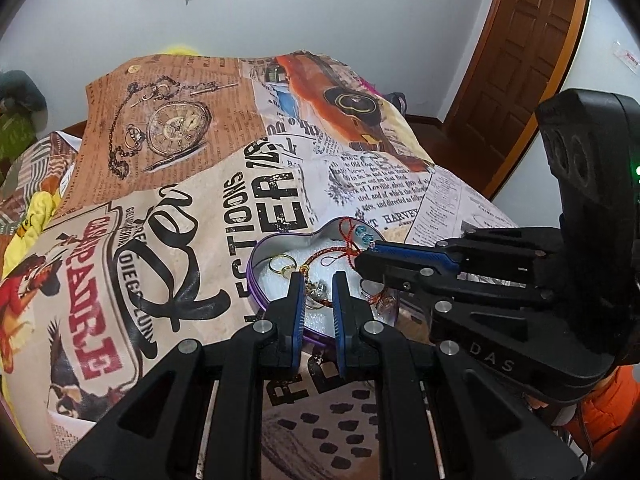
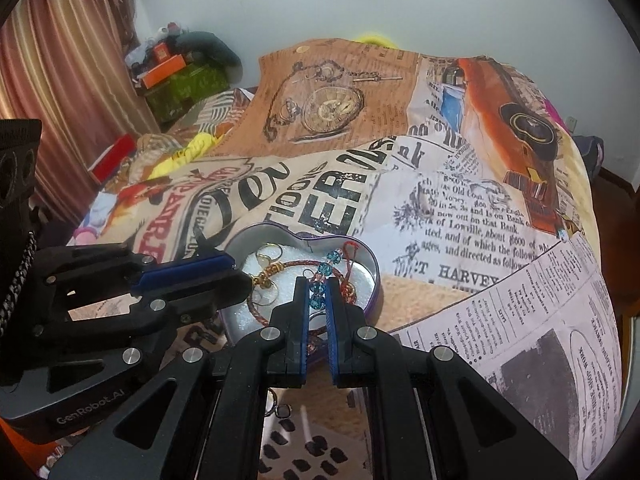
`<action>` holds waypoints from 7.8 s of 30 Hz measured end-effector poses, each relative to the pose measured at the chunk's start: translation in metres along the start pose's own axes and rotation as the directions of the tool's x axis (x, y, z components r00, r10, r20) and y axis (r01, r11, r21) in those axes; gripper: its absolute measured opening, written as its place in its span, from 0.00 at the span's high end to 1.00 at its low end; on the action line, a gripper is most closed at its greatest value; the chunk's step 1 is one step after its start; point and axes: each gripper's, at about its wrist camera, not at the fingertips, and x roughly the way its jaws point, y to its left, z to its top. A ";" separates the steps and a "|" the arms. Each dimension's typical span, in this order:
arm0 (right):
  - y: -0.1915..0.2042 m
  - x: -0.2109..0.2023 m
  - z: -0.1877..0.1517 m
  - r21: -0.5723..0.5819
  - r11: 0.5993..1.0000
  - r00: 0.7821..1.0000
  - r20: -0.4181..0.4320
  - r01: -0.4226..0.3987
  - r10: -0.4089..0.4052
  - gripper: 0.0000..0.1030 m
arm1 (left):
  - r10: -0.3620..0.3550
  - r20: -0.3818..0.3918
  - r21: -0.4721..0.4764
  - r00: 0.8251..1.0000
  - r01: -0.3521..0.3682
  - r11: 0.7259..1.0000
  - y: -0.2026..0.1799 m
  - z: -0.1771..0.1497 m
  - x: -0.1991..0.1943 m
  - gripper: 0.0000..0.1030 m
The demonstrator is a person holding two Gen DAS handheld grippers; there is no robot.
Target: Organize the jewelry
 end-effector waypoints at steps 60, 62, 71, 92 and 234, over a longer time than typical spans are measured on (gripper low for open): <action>0.012 -0.049 -0.046 -0.055 0.987 0.986 -0.066 0.148 -0.151 0.70 | 0.017 -0.136 0.047 0.991 -0.011 0.999 -0.026 -0.053 -0.027 0.73; 0.008 -0.047 -0.051 -0.048 0.988 0.986 -0.080 0.145 -0.148 0.70 | 0.014 -0.154 0.053 0.988 -0.005 0.999 -0.031 -0.055 -0.017 0.73; -0.004 -0.041 -0.063 -0.030 0.992 0.986 -0.110 0.123 -0.126 0.70 | 0.015 -0.163 0.072 0.986 -0.003 0.997 -0.039 -0.051 0.009 0.73; 0.017 -0.014 -0.052 -0.108 0.993 0.993 -0.109 0.038 -0.050 0.70 | 0.023 -0.098 -0.010 0.995 -0.024 1.000 -0.005 -0.059 -0.009 0.81; 0.154 -0.318 -0.075 0.101 0.946 0.613 0.740 0.307 -0.277 0.00 | 0.220 0.680 -0.087 0.699 -0.221 0.971 -0.085 -0.072 -0.333 0.05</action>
